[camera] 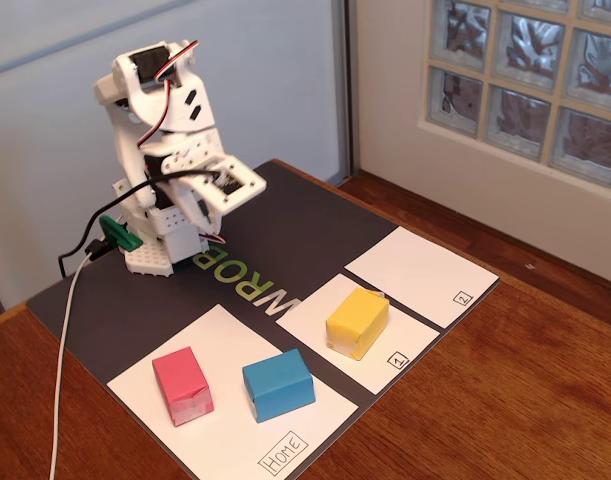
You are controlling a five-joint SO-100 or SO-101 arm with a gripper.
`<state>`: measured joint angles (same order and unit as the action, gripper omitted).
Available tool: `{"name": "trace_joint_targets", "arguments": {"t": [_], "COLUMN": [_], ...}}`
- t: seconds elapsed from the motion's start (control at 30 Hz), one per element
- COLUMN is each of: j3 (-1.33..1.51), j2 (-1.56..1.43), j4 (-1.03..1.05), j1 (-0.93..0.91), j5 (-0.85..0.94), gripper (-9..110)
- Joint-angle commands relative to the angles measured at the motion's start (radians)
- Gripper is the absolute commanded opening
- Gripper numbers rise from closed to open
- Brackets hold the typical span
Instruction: Move box red to home
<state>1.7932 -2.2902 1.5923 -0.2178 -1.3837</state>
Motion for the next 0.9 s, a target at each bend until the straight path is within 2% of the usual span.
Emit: {"name": "trace_joint_targets", "arguments": {"t": [0.0, 0.27, 0.6, 0.87], "j3": [0.063, 0.302, 0.696, 0.839], "j2": [-0.117, -0.354, -0.701, -0.699], "j4": [0.005, -0.014, -0.196, -0.299], "j1": [0.074, 0.209, 0.244, 0.233], "j5": [-0.026, -0.064, -0.003, 0.005], "gripper": [0, 0, 0, 0]}}
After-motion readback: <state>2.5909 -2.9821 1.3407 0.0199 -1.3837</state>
